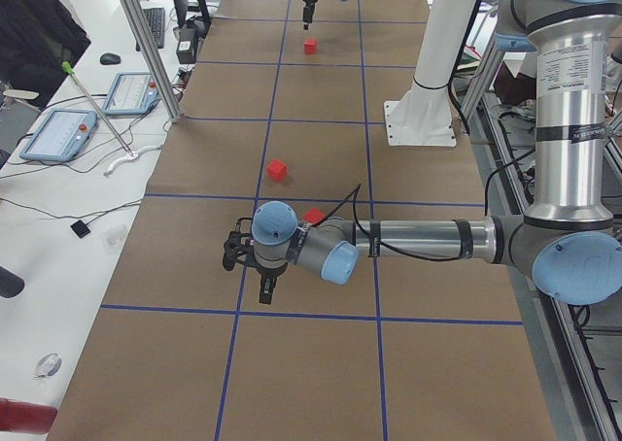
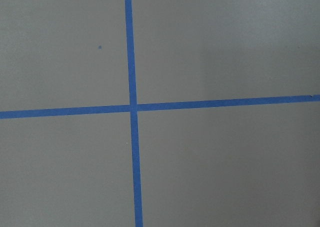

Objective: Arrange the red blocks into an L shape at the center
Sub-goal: 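Reach the right gripper down to the red cube on its side, then close the right gripper on the red cube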

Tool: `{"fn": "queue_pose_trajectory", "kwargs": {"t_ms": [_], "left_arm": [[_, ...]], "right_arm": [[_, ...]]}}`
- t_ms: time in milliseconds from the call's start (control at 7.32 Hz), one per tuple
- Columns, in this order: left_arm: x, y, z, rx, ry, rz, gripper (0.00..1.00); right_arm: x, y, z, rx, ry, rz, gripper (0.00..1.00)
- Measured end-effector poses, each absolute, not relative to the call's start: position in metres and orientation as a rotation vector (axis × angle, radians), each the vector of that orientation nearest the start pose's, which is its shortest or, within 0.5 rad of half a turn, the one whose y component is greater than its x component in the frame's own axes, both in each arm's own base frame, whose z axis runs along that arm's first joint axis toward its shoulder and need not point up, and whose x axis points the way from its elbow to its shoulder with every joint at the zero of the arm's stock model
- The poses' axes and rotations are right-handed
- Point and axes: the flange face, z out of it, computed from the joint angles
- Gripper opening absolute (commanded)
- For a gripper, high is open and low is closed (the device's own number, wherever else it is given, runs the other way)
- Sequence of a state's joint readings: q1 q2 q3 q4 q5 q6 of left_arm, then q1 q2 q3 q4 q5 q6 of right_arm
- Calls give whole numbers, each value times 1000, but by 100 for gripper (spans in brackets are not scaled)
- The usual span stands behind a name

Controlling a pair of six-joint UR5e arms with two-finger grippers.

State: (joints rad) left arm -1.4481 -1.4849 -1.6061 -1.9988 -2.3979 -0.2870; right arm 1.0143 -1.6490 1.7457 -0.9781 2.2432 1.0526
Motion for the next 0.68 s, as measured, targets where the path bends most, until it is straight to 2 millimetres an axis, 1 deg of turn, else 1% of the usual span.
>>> {"fn": "queue_pose_trajectory", "kwargs": {"t_ms": [273,410,546,683], "left_arm": [[-2,-476,630,196,875,9,100],[-2,-476,629,203,876,11,100],[-2,-476,629,205,876,12,100],[-2,-475,629,206,876,12,100]], "right_arm": [[-233,-443,536,-18,-909,244,97],[-246,-442,535,-20,-901,239,95],[-252,-441,538,-24,-892,236,94],[-253,-440,540,-28,-887,235,93]]}}
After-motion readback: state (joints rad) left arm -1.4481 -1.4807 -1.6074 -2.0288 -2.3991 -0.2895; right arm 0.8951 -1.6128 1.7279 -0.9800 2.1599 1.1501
